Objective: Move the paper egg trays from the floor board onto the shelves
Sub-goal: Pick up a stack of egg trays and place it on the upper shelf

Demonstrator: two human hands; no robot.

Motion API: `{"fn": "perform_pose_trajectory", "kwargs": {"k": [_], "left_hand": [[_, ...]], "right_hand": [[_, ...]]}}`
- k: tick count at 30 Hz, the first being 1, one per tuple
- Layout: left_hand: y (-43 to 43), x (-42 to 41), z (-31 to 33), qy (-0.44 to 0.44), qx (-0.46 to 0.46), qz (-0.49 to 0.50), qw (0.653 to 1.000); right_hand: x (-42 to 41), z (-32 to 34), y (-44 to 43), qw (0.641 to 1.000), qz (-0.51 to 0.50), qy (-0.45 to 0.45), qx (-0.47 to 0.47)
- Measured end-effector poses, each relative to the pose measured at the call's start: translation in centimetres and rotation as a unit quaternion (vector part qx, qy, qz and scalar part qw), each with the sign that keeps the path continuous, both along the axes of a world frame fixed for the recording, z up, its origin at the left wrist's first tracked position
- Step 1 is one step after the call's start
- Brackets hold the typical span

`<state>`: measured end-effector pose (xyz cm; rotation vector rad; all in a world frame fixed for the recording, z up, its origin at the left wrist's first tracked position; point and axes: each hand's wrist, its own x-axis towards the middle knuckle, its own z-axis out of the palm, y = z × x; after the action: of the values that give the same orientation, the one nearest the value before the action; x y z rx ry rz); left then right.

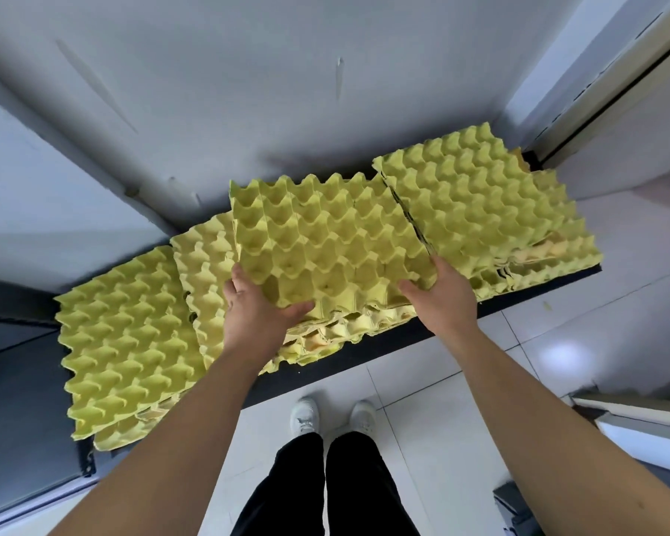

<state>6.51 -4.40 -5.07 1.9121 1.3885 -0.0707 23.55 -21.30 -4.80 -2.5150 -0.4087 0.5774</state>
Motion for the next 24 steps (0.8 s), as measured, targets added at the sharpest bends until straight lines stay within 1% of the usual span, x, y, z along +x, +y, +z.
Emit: {"fn": "perform_pose_trajectory", "kwargs": {"k": [4,7,10,14,16,19,24], "left_hand": [[0.6,-1.6,2.7,-0.023,0.032,-0.004,0.999],[0.7,-3.4,4.8,-0.044,0.057,0.002,0.997],[0.7,-5.4,7.1,-0.077,0.074,0.022,0.994],[-0.5,-8.0,10.3,-0.113,0.102,0.05,0.987],[-1.7,-9.6,12.2,-0.131,0.122,0.073,0.981],[-3.9,-12.5,14.6,-0.149,0.159,0.11,0.97],[-8.9,-18.5,18.4,-0.194,0.217,0.163,0.943]], "right_hand": [[-1.6,2.2,0.2,0.999,-0.004,-0.032,-0.002],[-2.5,3.7,0.4,0.998,0.017,-0.058,0.002],[-3.2,5.6,0.7,0.997,0.044,-0.064,0.003],[-4.2,8.5,0.9,0.994,0.065,-0.079,0.048],[-5.0,10.2,0.8,0.987,0.084,-0.098,0.095],[-6.5,13.3,0.3,0.978,0.114,-0.098,0.146],[-10.6,17.8,-1.1,0.95,0.184,-0.127,0.217]]}}
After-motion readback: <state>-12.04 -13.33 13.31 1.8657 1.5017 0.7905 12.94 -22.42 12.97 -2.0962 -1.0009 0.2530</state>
